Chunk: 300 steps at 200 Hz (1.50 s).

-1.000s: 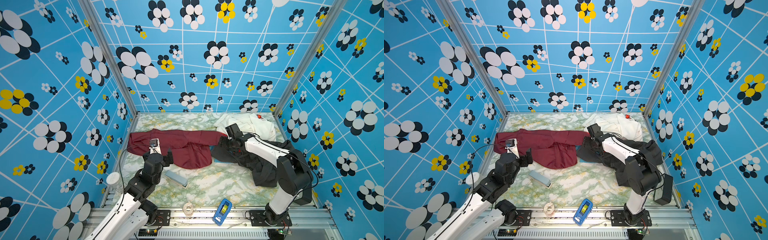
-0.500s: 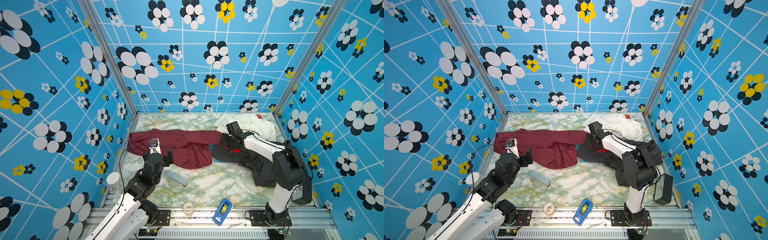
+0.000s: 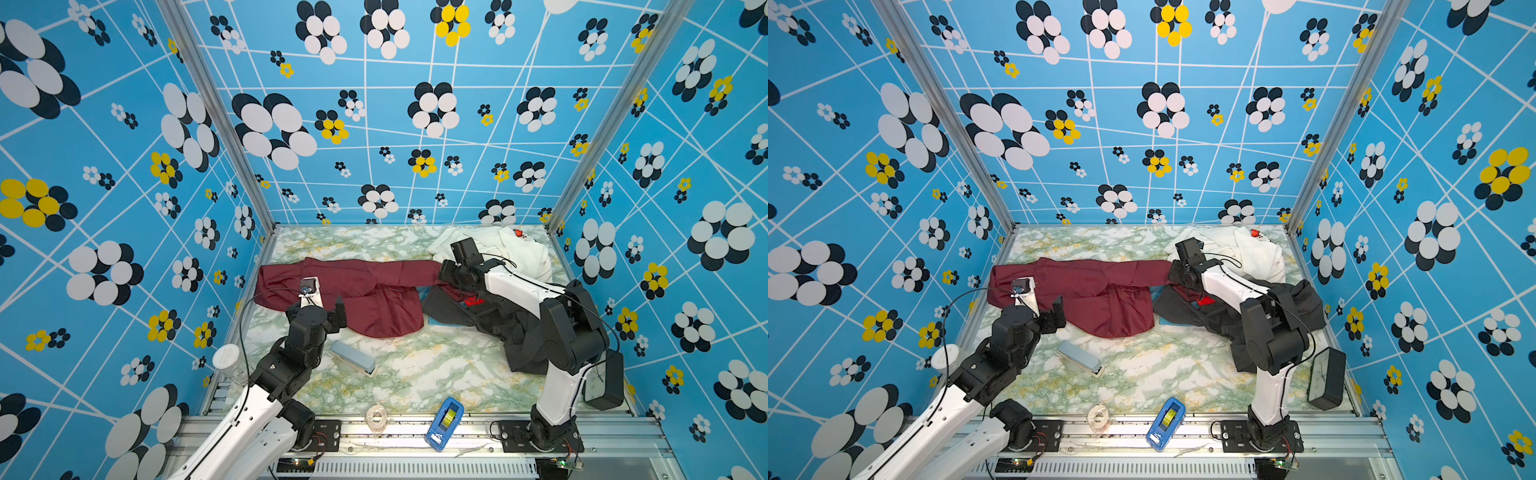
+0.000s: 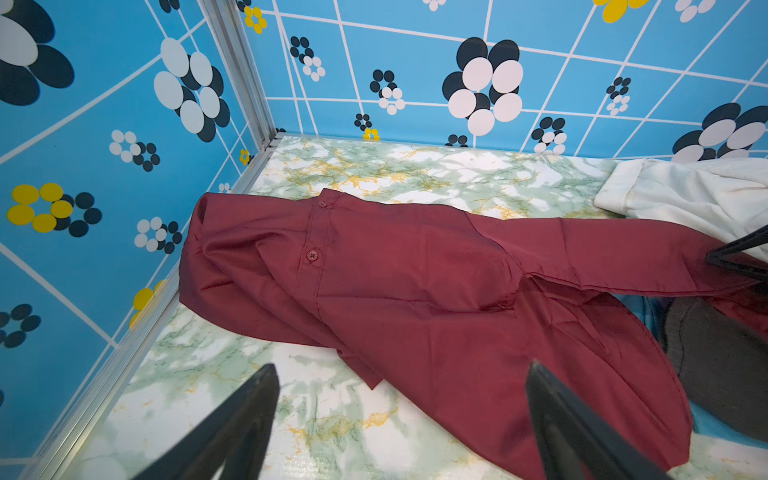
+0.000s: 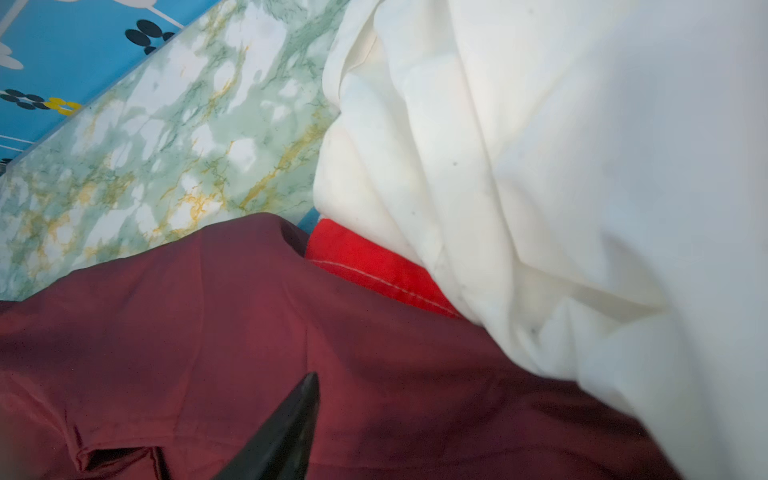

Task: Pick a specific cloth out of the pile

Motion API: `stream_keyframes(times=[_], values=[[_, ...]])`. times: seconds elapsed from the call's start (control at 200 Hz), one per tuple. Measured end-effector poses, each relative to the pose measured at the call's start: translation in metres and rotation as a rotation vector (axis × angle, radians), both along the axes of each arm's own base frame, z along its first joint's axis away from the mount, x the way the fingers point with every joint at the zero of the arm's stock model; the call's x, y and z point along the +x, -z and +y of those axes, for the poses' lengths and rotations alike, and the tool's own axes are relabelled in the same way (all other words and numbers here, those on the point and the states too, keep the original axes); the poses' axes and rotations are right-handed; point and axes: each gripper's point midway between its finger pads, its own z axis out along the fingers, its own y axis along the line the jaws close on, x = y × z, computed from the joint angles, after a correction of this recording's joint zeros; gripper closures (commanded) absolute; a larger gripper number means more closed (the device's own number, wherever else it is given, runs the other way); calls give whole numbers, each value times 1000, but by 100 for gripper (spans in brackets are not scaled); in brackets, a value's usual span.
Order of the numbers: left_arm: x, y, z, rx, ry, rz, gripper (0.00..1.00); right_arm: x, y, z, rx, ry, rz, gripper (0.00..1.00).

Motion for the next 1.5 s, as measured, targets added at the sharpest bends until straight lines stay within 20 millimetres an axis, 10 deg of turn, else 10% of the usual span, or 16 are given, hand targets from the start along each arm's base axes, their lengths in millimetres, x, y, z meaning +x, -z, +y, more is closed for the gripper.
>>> stream_keyframes(times=[0.175,0.39,0.565,1.035,1.199,1.499], values=[[0,0,1,8,-4,-1,6,10,-5,6,24,4,-11,100],[0,-1,1,8,-4,-3,6,11,-13,12,70,0,-24,100],[-1,-2,1,6,-4,-6,6,10,-64,31,145,-47,-136,100],[-9,-16,9,-20,-19,-61,8,2,-229,174,494,-395,-447,100],[-12,-21,12,-29,-25,-76,8,4,-217,243,704,-521,-385,100],[-17,-25,16,-33,-38,-95,8,-43,-112,356,918,-692,-42,100]])
